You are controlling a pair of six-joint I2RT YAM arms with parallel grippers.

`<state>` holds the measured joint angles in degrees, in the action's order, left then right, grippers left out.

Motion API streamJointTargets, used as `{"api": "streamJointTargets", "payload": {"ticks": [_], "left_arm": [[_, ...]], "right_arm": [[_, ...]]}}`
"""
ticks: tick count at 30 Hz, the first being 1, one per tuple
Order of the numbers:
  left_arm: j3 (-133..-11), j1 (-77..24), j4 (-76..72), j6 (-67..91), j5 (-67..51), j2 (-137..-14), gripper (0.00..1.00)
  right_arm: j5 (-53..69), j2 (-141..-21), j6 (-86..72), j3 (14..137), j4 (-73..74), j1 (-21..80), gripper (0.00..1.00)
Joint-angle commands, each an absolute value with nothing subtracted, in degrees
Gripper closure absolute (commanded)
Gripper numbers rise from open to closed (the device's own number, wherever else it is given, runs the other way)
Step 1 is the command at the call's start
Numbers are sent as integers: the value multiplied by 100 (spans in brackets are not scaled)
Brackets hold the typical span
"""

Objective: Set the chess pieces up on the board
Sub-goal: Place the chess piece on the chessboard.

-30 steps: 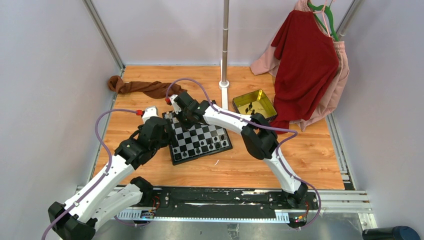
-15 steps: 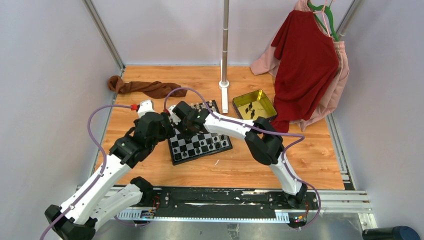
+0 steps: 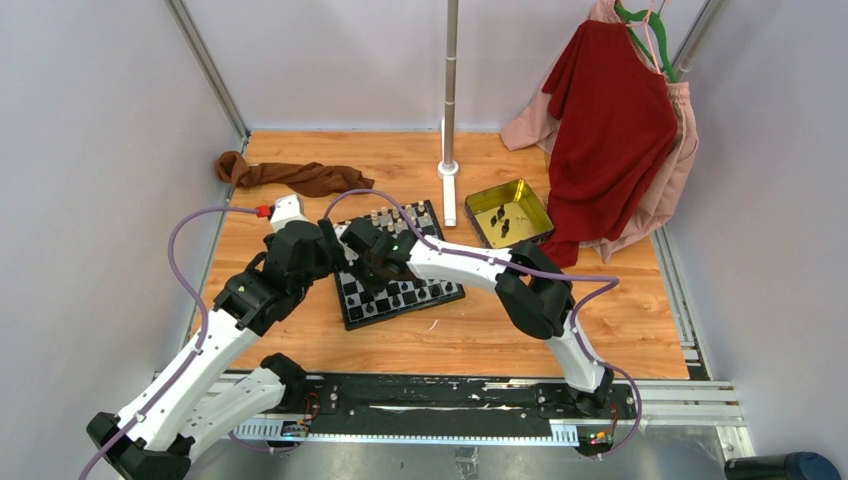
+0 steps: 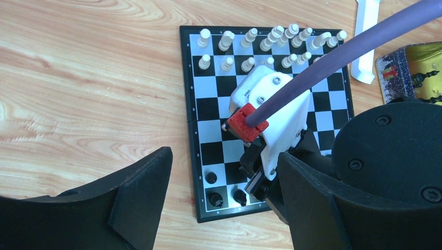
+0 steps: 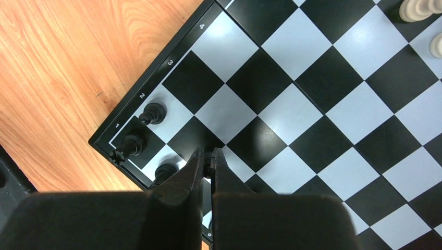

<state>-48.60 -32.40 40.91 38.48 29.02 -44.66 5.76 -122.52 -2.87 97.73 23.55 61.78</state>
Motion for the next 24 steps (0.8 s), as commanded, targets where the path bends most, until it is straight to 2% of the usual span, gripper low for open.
{"api": "streamJointTargets", "payload": {"ticks": [1, 24], "left_arm": [[-5023, -3278, 4158, 3944, 3006, -4375, 21], [-5133, -3278, 4257, 3989, 2917, -4175, 21]], "right_arm": [[483, -12056, -285, 9721, 2373, 6313, 100], [536, -12377, -223, 10182, 2474, 6372, 100]]}}
